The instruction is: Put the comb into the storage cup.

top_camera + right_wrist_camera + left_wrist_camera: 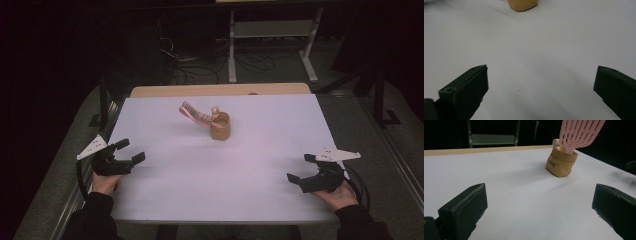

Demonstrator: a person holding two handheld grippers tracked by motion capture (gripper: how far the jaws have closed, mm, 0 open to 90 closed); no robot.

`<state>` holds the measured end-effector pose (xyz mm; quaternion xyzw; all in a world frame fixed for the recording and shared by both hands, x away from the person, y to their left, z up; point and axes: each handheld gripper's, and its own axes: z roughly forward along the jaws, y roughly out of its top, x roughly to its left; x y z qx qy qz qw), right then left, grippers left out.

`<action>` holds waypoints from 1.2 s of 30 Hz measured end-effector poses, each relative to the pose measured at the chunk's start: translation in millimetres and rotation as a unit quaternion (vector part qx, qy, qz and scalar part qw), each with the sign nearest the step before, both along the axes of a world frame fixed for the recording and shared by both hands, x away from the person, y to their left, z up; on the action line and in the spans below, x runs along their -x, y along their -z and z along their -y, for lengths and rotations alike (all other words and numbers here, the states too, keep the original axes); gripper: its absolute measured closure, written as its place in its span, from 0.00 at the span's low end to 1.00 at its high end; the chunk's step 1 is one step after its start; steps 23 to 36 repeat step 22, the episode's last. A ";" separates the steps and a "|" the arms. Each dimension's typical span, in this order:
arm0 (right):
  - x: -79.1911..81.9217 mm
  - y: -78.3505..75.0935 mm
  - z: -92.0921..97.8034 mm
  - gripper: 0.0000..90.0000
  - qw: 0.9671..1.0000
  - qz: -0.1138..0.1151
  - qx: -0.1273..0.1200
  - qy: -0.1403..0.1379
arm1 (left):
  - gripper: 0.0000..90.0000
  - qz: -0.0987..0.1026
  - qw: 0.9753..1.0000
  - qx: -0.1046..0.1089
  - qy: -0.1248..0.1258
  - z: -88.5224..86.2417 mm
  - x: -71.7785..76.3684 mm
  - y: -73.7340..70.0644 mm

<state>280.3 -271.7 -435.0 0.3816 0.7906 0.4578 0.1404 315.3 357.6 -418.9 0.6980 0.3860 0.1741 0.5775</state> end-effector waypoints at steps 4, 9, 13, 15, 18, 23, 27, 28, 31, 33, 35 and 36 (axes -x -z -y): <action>-0.1 0.2 0.3 0.00 1.000 0.000 0.000 0.000 | 0.00 -0.001 1.000 -0.008 -0.013 -2.4 5.6 5.5; 0.3 0.0 1.0 0.00 1.000 0.001 -0.001 0.002 | 0.00 -0.002 1.000 -0.011 -0.024 -5.3 11.5 10.7; 1.1 -0.5 2.3 0.00 1.000 0.001 -0.002 0.004 | 0.00 -0.001 0.999 -0.012 -0.034 -9.4 16.6 13.4; 1.3 -0.8 3.1 0.00 1.000 0.002 -0.002 0.005 | 0.00 0.001 0.999 -0.015 -0.036 -10.9 19.0 13.8; 1.0 -0.6 4.0 0.00 1.000 0.002 -0.003 0.006 | 0.00 0.002 0.999 -0.015 -0.036 -11.6 22.4 13.7; 0.2 0.6 4.3 0.00 1.000 -0.001 -0.002 0.007 | 0.00 0.004 0.999 -0.017 -0.035 -12.6 25.5 13.4; 0.2 0.6 4.3 0.00 1.000 -0.001 -0.002 0.007 | 0.00 0.004 0.999 -0.017 -0.035 -12.6 25.5 13.4; 0.2 0.6 4.3 0.00 1.000 -0.001 -0.002 0.007 | 0.00 0.004 0.999 -0.017 -0.035 -12.6 25.5 13.4; 0.2 0.6 4.3 0.00 1.000 -0.001 -0.002 0.007 | 0.00 0.004 0.999 -0.017 -0.035 -12.6 25.5 13.4; 0.2 0.6 4.3 0.00 1.000 -0.001 -0.002 0.007 | 0.00 0.004 0.999 -0.017 -0.035 -12.6 25.5 13.4; 0.2 0.6 4.3 0.00 1.000 -0.001 -0.002 0.007 | 0.00 0.004 0.999 -0.017 -0.035 -12.6 25.5 13.4; 0.2 0.6 4.3 0.00 1.000 -0.001 -0.002 0.007 | 0.00 0.004 0.999 -0.017 -0.035 -12.6 25.5 13.4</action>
